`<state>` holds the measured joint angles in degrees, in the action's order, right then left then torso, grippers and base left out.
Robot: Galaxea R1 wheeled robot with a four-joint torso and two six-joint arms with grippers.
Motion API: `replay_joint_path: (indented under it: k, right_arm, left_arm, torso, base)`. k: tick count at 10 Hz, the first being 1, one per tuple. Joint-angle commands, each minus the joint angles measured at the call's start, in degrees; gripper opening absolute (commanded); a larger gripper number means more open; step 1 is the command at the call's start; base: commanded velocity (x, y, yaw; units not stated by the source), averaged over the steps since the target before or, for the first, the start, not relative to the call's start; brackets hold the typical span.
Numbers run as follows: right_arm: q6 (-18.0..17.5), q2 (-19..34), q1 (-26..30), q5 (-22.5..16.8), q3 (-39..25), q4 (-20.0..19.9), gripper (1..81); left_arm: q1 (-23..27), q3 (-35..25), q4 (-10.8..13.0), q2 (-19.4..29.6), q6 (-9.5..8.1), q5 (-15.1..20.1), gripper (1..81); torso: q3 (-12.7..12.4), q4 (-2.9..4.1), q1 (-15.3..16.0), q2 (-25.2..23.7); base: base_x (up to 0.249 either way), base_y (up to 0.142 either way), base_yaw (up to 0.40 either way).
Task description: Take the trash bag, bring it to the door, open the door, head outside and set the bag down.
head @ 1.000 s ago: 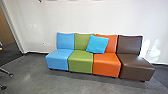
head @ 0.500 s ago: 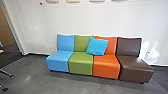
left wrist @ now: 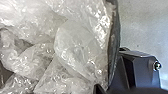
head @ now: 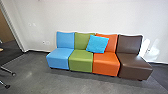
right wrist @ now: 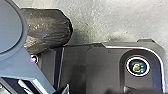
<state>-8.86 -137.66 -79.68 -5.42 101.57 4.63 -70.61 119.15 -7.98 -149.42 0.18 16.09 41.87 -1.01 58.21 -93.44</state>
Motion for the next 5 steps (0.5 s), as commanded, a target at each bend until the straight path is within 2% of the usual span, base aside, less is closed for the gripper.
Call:
replay_joint_path:
  k: [1, 2, 3, 5]
  right_arm:
    - [0.5, -1.7, 0.4, -2.8, 2.6, -0.3, 81.1]
    - [0.6, -2.6, -0.2, -2.8, 3.7, -0.2, 81.1]
    - [0.6, -3.2, -0.6, -2.7, 4.5, -0.2, 81.1]
    - [0.7, -3.8, -1.1, -2.7, 4.9, -0.2, 81.1]
  left_arm:
    - [1.3, -0.9, 2.8, -0.8, 0.34, 2.1, 1.0]
    - [0.8, -0.3, 3.5, -1.9, 0.26, 2.1, 1.0]
    - [0.3, 1.0, 3.8, -3.2, 0.26, 2.1, 1.0]
    - [-0.5, 4.4, 4.5, -5.8, 0.34, 2.1, 1.0]
  torso:
    - [0.0, 0.0, -3.6, 5.6]
    - [0.0, 0.0, -4.9, 7.6]
    - [-2.3, 0.0, -6.3, 9.8]
    - [-4.6, -0.02, -8.6, 13.4]
  base:
    - [0.0, 0.0, 0.0]
    - [0.0, 0.0, 0.0]
    - [0.0, 0.0, 0.0]
    - [0.0, 0.0, 0.0]
